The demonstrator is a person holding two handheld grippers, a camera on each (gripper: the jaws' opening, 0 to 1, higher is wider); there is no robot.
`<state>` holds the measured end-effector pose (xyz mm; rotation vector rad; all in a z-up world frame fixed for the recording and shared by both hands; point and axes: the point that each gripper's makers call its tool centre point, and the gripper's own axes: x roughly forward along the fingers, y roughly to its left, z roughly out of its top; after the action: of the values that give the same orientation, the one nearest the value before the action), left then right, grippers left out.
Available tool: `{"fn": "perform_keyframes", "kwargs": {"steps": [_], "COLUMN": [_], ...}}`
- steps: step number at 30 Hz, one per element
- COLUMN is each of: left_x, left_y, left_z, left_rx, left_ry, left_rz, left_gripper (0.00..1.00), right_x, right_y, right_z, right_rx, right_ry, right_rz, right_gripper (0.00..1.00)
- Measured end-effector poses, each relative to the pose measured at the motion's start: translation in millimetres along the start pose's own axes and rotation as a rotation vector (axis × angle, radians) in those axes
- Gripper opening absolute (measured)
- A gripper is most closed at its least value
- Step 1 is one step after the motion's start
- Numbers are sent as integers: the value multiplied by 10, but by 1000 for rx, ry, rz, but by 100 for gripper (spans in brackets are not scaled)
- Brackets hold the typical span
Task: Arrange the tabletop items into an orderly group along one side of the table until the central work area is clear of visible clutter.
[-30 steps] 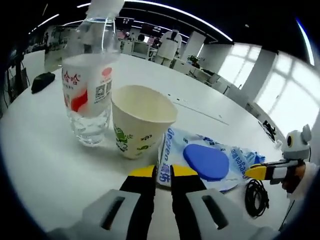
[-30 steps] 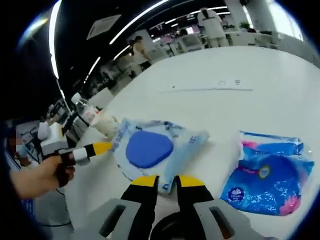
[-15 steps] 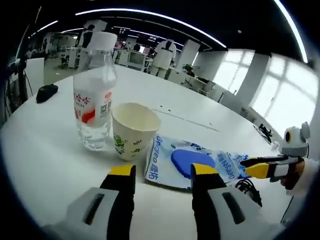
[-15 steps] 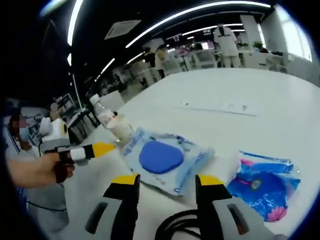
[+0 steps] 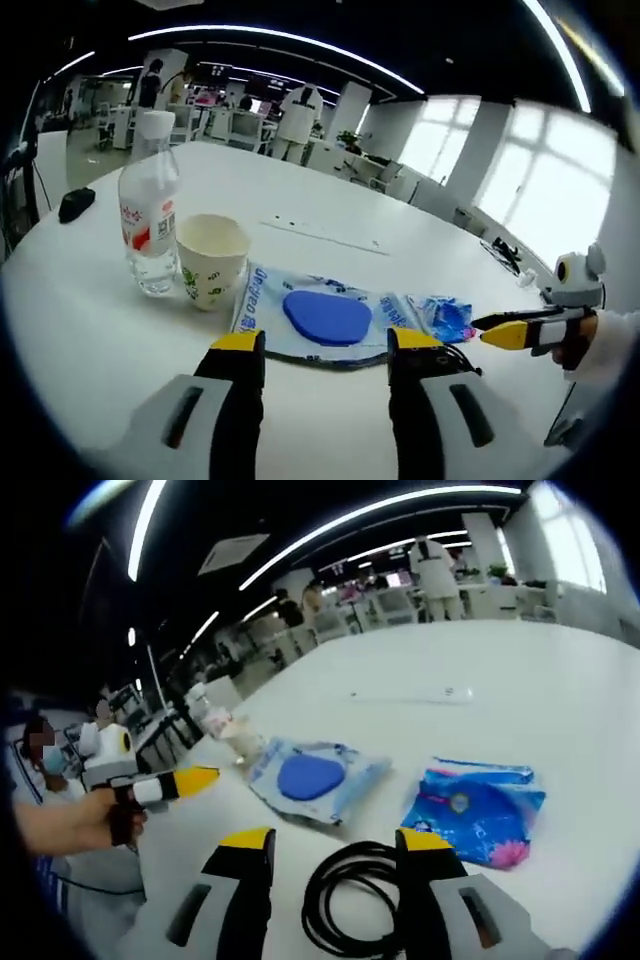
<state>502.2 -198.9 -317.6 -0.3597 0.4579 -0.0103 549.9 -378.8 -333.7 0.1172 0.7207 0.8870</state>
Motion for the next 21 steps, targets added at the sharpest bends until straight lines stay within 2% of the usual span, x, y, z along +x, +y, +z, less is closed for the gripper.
{"fn": "perform_keyframes", "kwargs": {"steps": [5,7,9,14,21], "left_x": [-38,-35,-15,60,152], "left_y": [-275,-447,-564,-746,-951], "left_z": [2,14,14,-92,-108], "left_rx": [64,109,120,156,178], "left_ry": [13,18,18,54,76], "left_rz": [-36,-69,-90,-109,-152], "left_gripper": [48,48,48,46,45], "right_x": [-195,-270,-323,-468,-617], "right_y": [-73,-79,-132,-255,-474], "right_z": [-41,-78,-92,-145,-194], "right_rx": [35,45,54,27,77], "right_ry": [-21,-28,-33,-31,-42], "right_rz": [-22,-30,-38,-74,-111], "right_gripper": [48,48,48,47,47]}}
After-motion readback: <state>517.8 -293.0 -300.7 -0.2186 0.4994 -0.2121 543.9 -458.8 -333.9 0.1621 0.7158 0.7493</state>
